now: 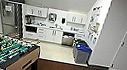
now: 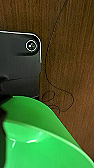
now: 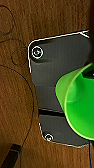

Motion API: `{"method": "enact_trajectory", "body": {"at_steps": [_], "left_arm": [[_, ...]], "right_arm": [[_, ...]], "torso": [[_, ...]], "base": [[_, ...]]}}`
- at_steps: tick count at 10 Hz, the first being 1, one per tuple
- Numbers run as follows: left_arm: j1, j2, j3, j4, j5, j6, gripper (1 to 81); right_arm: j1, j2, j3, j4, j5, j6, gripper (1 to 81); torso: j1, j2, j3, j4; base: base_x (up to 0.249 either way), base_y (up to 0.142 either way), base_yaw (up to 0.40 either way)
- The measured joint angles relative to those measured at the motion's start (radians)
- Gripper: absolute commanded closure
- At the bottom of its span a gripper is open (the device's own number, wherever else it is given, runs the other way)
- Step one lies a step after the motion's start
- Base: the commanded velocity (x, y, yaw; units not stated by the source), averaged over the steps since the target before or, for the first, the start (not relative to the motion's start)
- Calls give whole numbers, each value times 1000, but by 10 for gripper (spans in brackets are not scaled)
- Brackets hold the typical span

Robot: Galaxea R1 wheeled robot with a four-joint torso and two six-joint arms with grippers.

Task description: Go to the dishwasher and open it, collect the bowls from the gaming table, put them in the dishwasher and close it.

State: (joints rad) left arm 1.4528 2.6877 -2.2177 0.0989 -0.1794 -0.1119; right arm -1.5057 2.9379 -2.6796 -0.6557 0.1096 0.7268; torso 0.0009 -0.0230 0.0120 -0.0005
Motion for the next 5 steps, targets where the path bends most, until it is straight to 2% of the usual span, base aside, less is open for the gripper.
{"method": "enact_trajectory", "body": {"at_steps": [5], "left_arm": [[-2, 0, 0, 1, 0, 0, 811]], "right_arm": [[-3, 0, 0, 0, -1, 0, 811]], "torso": [[0, 0, 0, 0]], "base": [[119, 0, 0]]}}
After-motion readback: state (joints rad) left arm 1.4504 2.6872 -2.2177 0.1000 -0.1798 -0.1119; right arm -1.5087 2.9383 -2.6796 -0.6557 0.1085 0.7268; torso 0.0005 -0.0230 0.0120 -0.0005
